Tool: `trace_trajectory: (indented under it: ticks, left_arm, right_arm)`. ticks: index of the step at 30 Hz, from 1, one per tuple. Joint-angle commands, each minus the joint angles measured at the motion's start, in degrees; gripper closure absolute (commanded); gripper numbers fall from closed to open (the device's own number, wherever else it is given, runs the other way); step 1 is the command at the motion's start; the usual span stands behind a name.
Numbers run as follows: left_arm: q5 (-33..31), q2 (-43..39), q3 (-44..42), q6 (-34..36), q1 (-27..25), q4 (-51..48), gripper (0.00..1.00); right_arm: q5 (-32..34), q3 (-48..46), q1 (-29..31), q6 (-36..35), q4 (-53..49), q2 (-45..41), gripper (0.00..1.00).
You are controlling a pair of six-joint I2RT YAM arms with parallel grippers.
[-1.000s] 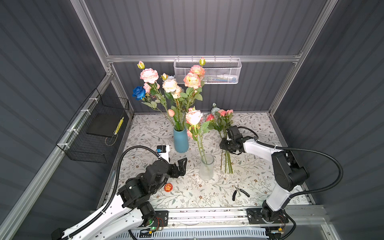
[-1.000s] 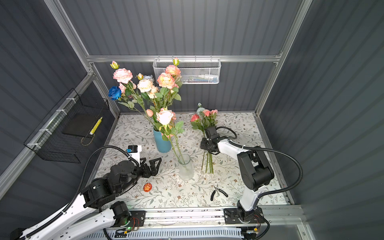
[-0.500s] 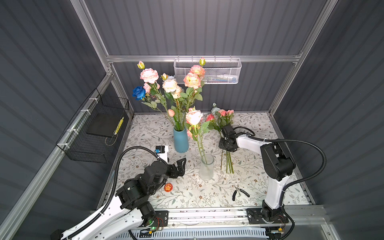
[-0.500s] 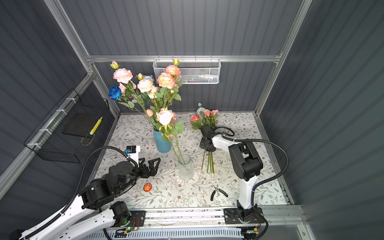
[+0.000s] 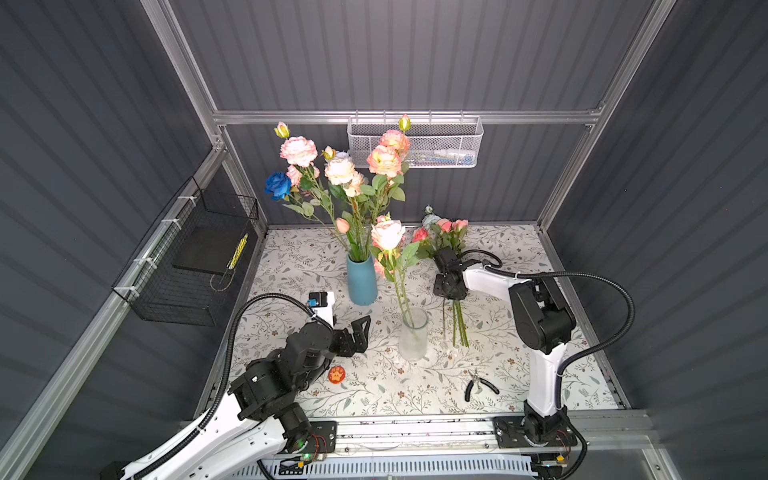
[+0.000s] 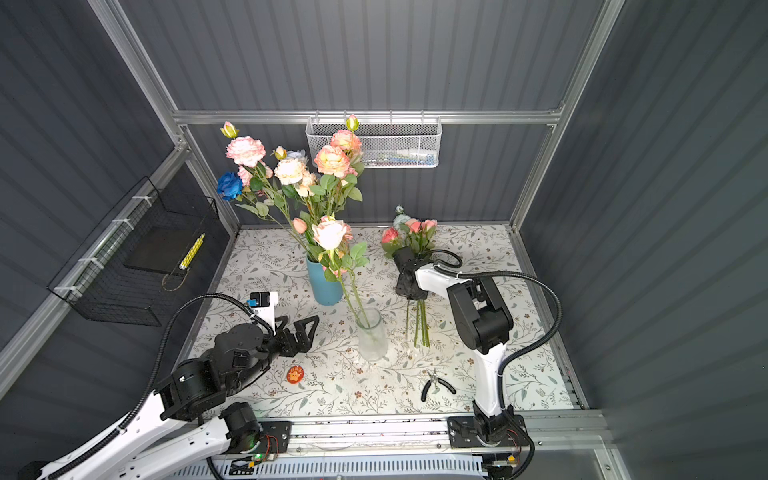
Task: Arrange the flowers into the vase
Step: 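Grasp a pink rose stem from the bundle with the right gripper, then lift the pink rose and carry it toward the clear glass vase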
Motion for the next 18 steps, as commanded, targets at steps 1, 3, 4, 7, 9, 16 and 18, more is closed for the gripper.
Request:
trace_trajectory:
  ticks: [1,3,4,7,9,16,18]
  left_arm:
    - [-0.8,0.1,0.5,0.4,-0.3,-1.1,0.00]
    - [-0.9,0.1,0.6,0.5,-0.3,-1.2,0.00]
    - [-1.0,0.1,0.7,0.5,-0.3,-1.3,0.00]
    - [-1.2,-0.2,0.6,0.4,-0.3,-1.3,0.00]
    - [-1.4,-0.3,0.5,0.4,-0.3,-1.2,0.00]
    - [-1.6,-0.4,0.8,0.4,-0.3,-1.6,0.00]
    - [-1.8,-0.4,0.8,0.3,-0.3,-1.7,0.00]
  right_arm:
    - [-0.2,-2.4,0.3,-2.3,3.6,-4.4,0.97]
    - [-1.4,-4.8,0.3,-3.5,7.2,-7.8,1.00]
    - [-1.9,-6.2,0.5,-4.1,9.1,-9.9,1.00]
    - [-1.4,-9.9,1.2,-6.0,12.7,-16.0,1.00]
    - [-1.1,-12.2,1.8,-6.8,14.5,-20.2,1.00]
    - [2.0,-21.2,4.6,-8.2,18.6,-37.7,1.00]
    - [2.8,-23.0,5.9,-9.1,18.9,-42.4,1.00]
